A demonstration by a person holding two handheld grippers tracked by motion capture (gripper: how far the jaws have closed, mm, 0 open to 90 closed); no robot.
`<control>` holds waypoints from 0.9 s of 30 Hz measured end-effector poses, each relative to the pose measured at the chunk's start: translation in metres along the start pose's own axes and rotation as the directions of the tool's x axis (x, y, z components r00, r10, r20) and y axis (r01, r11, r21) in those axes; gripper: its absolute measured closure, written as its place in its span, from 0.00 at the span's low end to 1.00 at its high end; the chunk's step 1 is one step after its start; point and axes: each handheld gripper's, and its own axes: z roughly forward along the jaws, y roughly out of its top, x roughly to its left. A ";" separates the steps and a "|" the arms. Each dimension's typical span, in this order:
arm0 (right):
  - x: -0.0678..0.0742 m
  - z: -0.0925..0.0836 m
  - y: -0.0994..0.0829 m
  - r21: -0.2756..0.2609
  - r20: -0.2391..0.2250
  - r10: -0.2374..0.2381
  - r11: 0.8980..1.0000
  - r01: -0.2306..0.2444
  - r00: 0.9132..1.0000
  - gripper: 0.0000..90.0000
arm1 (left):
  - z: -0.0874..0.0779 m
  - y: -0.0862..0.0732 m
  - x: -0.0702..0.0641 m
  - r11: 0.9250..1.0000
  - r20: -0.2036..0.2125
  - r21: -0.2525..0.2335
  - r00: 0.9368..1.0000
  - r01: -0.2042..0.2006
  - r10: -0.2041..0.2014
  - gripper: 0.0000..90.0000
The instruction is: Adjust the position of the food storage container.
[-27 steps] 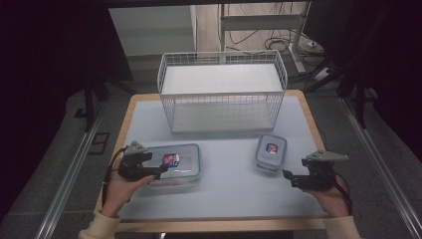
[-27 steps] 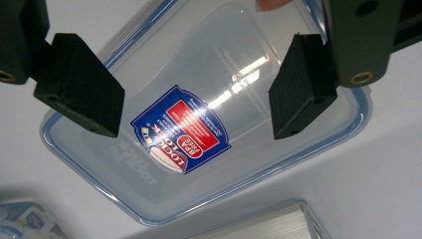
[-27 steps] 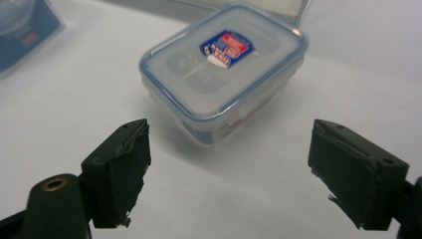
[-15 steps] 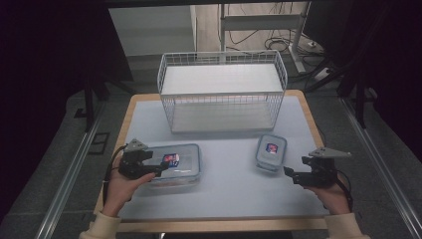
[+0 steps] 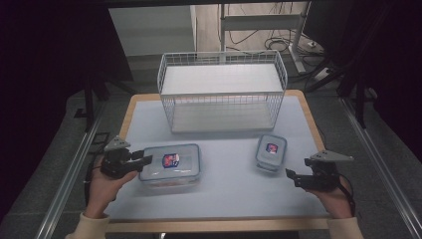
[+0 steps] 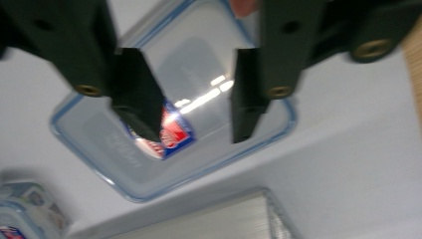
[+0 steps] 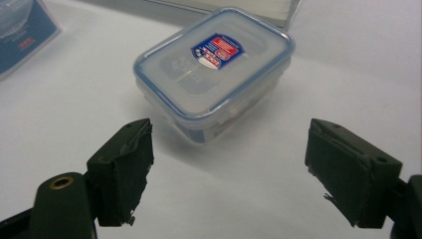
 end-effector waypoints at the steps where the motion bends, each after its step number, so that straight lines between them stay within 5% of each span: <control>1: -0.001 0.000 -0.002 0.006 0.006 0.003 1.000 -0.003 1.000 0.21 | 0.000 -0.002 0.008 1.000 0.002 0.017 1.000 0.010 -0.010 0.83; 7: 0.000 0.000 -0.003 0.005 0.017 -0.002 1.000 0.002 1.000 0.21 | 0.002 -0.016 0.023 0.996 -0.020 0.083 0.999 0.032 -0.031 1.00; 20: -0.003 -0.005 -0.002 -0.005 0.031 0.003 1.000 -0.003 1.000 0.21 | 0.025 -0.041 0.036 0.979 -0.052 0.178 0.994 0.103 -0.095 1.00; 27: -0.002 -0.009 0.001 -0.041 0.012 -0.023 0.999 0.024 1.000 0.21 | 0.033 -0.046 0.046 0.972 -0.070 0.190 0.989 0.140 -0.129 1.00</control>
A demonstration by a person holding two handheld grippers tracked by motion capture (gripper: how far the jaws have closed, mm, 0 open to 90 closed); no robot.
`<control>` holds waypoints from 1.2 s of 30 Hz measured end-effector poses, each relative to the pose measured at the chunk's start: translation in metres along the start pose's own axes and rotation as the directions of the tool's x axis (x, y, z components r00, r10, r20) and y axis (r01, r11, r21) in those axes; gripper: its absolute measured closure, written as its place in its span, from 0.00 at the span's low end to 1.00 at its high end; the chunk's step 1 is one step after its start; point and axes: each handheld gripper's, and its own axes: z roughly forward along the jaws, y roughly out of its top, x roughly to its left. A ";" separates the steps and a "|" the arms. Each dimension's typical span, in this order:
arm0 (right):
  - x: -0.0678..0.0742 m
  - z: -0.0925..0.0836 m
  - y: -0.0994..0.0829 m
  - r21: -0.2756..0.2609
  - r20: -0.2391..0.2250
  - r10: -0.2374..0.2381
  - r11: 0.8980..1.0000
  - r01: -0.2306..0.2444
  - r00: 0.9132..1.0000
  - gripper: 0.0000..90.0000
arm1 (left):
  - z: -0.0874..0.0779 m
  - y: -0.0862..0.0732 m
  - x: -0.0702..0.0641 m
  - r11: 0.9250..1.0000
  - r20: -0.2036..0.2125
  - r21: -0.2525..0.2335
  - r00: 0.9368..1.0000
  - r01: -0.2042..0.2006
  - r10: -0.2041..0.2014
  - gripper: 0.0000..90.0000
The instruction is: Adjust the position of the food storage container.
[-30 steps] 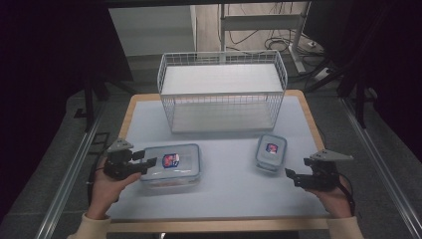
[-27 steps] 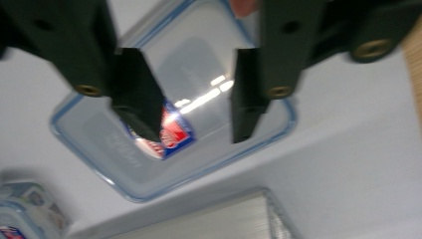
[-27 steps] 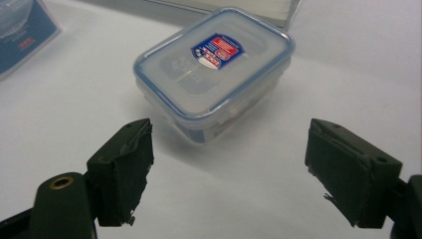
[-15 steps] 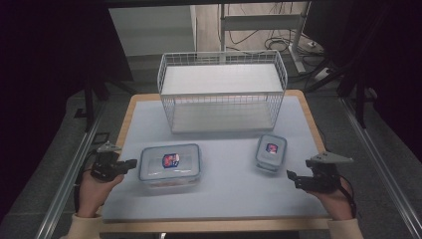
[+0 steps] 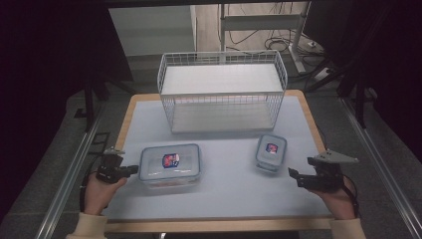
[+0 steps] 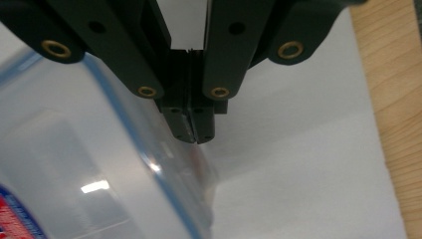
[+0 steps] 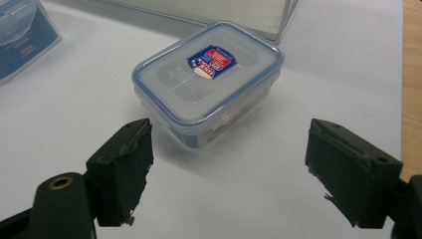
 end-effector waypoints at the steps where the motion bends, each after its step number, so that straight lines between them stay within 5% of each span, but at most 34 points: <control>1: 0.000 0.000 0.000 0.001 0.002 0.001 1.000 -0.001 1.000 0.21 | 0.000 0.000 0.000 1.000 0.000 0.000 1.000 0.000 0.000 1.00; 9: -0.003 -0.001 -0.002 0.010 0.025 0.015 1.000 -0.015 1.000 0.21 | 0.009 0.003 0.005 1.000 0.067 -0.006 0.998 0.023 -0.023 1.00; 16: -0.004 0.000 -0.002 0.011 0.025 0.016 1.000 -0.017 1.000 0.21 | 0.014 0.007 0.000 1.000 0.032 0.010 0.999 -0.001 0.000 1.00; 36: 0.000 0.000 0.001 0.007 0.019 0.006 1.000 -0.007 1.000 0.21 | 0.033 0.023 -0.031 0.999 0.070 0.000 0.996 -0.049 0.048 1.00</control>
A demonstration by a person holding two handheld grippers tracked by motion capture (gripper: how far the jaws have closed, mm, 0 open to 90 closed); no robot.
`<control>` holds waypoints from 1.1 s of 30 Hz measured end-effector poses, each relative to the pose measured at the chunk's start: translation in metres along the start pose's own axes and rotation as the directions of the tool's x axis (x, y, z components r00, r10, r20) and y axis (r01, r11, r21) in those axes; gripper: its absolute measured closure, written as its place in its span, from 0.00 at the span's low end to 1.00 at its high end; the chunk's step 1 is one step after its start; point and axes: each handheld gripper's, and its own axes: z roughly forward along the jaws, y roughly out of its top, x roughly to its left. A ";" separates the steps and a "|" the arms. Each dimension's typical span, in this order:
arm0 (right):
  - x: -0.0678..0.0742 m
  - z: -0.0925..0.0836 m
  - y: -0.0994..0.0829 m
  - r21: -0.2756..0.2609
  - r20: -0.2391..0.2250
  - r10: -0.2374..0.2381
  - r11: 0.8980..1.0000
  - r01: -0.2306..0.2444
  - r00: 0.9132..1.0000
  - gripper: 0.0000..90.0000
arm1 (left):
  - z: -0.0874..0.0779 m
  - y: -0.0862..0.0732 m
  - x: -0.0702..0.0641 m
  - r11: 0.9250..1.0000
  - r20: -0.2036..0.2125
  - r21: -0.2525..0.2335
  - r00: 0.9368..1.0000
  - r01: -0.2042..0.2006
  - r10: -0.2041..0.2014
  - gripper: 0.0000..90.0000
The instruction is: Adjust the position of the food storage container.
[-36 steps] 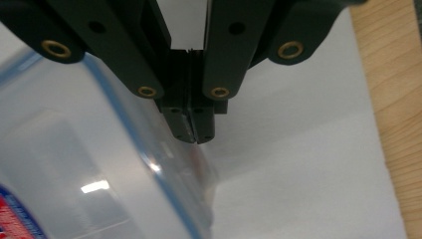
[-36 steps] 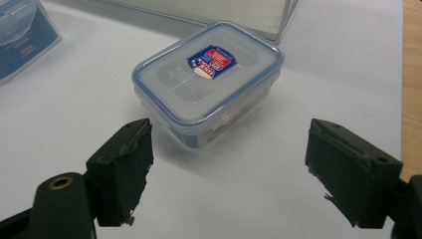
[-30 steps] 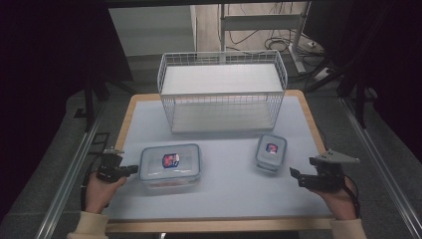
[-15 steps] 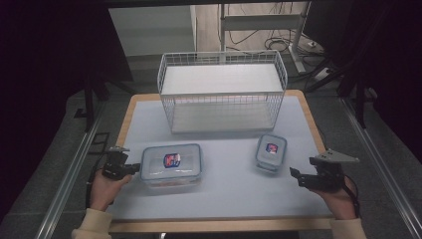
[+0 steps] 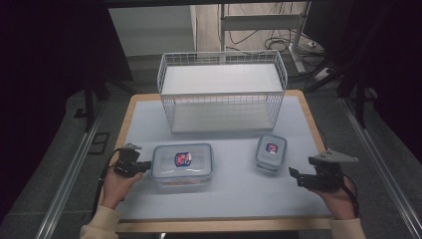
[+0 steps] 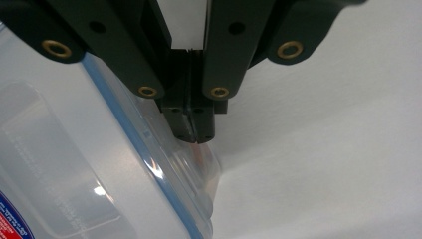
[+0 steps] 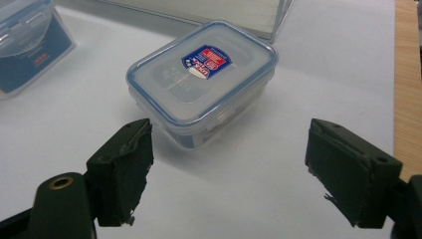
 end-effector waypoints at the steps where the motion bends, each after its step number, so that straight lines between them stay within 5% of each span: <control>1: 0.000 0.000 0.000 0.000 0.000 -0.001 1.000 0.001 1.000 0.21 | 0.000 0.000 0.000 1.000 0.000 0.000 1.000 0.000 0.000 1.00; 24: 0.002 0.000 0.001 0.002 -0.012 -0.006 1.000 0.006 1.000 0.21 | 0.034 0.025 -0.062 0.997 0.071 0.008 0.994 -0.083 0.082 1.00; 33: 0.004 0.001 0.002 0.000 -0.014 -0.011 1.000 0.011 1.000 0.21 | 0.039 0.029 -0.069 0.995 0.083 0.012 0.992 -0.096 0.095 1.00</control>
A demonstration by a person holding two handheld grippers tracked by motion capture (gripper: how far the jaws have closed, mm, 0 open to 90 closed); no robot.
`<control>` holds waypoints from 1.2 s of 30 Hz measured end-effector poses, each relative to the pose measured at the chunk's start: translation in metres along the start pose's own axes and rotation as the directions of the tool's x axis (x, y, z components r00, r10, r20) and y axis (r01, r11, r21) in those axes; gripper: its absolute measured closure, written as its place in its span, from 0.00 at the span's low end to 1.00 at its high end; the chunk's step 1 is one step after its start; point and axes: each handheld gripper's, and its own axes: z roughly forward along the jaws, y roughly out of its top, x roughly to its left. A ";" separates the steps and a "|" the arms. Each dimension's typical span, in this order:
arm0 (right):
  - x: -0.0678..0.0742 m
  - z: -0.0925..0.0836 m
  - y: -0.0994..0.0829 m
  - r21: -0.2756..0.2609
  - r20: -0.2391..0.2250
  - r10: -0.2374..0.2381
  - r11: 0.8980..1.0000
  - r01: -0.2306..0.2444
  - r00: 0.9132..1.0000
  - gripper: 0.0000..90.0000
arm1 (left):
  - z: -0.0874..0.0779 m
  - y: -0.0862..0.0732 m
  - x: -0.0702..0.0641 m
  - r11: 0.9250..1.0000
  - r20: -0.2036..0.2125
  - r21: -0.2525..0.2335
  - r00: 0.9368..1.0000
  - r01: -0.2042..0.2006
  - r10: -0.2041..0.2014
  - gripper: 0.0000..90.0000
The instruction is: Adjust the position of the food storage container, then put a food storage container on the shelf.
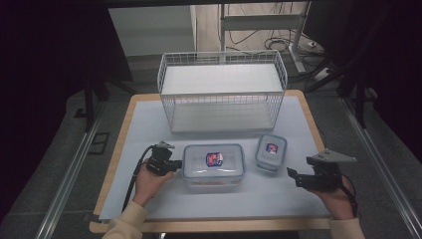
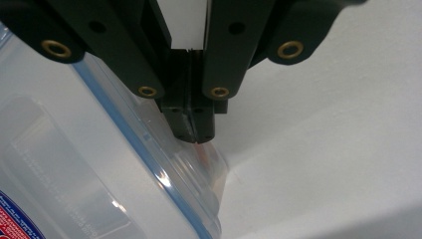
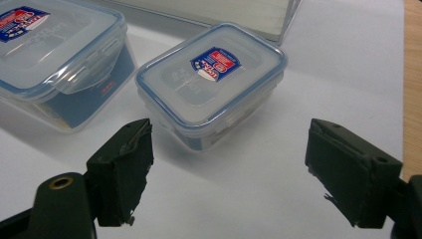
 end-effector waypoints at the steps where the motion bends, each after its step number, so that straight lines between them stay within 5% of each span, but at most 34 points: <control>1: 0.000 0.000 0.000 -0.001 0.000 -0.001 1.000 0.001 1.000 0.21 | 0.001 0.001 -0.002 1.000 -0.002 0.000 1.000 -0.005 0.005 1.00; 6: 0.003 -0.001 0.003 -0.026 -0.001 -0.004 1.000 0.004 1.000 0.21 | 0.000 0.000 -0.001 1.000 0.009 -0.001 1.000 -0.012 0.012 1.00; 8: 0.006 -0.001 0.007 -0.041 -0.009 -0.006 0.999 0.005 1.000 0.22 | -0.004 -0.002 0.003 1.000 0.036 -0.019 0.999 0.001 0.000 1.00; 15: 0.017 0.002 0.018 -0.064 -0.046 -0.026 0.998 0.023 0.999 0.22 | -0.029 -0.005 0.011 0.993 0.025 -0.115 1.000 0.006 -0.004 0.97; 17: 0.019 0.003 0.022 -0.071 -0.054 -0.025 0.997 0.021 0.998 0.21 | -0.036 -0.005 0.012 0.989 0.008 -0.151 1.000 0.013 -0.012 0.90; 21: 0.027 0.009 0.029 -0.084 -0.083 -0.045 0.996 0.038 0.996 0.20 | -0.047 -0.005 0.012 0.979 -0.020 -0.199 0.999 0.037 -0.041 0.48; 24: 0.033 0.013 0.034 -0.091 -0.101 -0.070 0.994 0.061 0.992 0.19 | -0.055 -0.005 0.010 0.976 -0.024 -0.214 0.998 0.050 -0.057 0.30; 36: 0.044 0.017 0.035 -0.034 -0.207 -0.010 0.999 0.004 0.978 0.17 | -0.065 -0.001 0.005 0.974 0.055 -0.209 0.996 0.085 -0.075 0.22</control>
